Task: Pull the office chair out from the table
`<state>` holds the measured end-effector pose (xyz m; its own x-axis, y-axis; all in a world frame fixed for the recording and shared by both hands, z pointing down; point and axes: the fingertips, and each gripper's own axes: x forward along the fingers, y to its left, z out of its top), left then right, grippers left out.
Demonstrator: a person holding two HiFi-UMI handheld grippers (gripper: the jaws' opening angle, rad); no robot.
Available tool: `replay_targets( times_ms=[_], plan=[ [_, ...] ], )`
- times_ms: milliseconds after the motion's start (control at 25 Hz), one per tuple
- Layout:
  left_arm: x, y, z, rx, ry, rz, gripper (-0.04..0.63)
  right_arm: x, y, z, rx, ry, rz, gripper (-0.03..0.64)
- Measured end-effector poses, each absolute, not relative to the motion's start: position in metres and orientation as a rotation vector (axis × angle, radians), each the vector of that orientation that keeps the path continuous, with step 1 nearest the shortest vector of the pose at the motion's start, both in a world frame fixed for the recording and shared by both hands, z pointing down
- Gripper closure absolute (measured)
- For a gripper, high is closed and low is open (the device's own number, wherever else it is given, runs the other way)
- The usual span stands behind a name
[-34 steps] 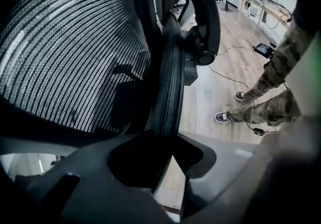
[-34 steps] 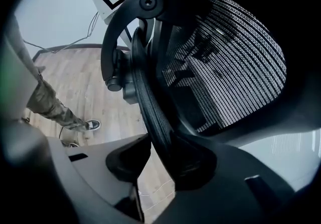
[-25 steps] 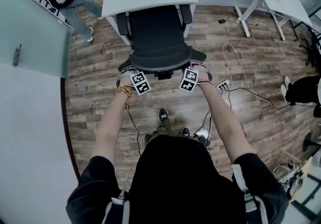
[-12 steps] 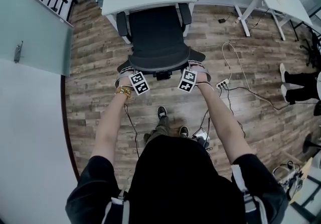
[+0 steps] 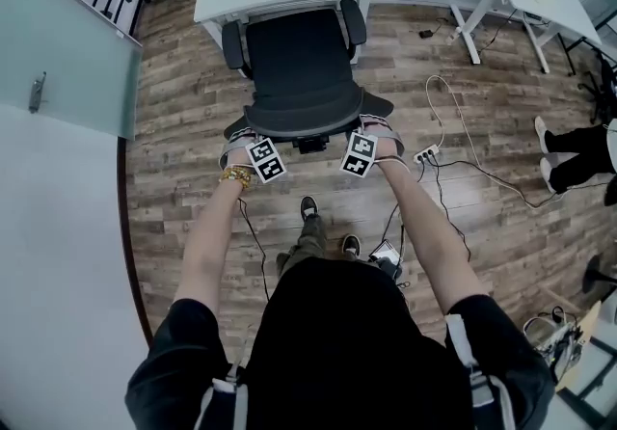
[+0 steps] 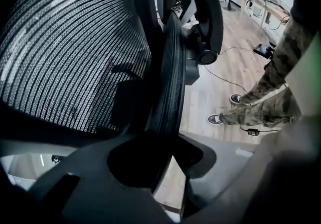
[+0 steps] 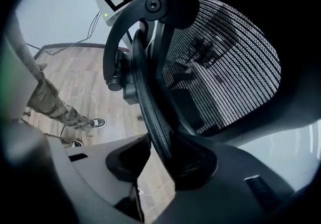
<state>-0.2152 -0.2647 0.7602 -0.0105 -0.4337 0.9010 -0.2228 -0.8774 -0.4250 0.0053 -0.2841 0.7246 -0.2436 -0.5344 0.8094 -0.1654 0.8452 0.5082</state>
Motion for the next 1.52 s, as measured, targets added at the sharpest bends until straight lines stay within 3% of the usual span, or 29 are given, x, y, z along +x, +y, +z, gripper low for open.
replay_targets(
  times_ms=[1520],
  plan=[
    [-0.183, -0.18, 0.761, -2.065, 0.789, -2.057, 0.462, 0.037, -0.206, 0.724, 0.53, -1.843, -0.435, 0.492]
  ],
)
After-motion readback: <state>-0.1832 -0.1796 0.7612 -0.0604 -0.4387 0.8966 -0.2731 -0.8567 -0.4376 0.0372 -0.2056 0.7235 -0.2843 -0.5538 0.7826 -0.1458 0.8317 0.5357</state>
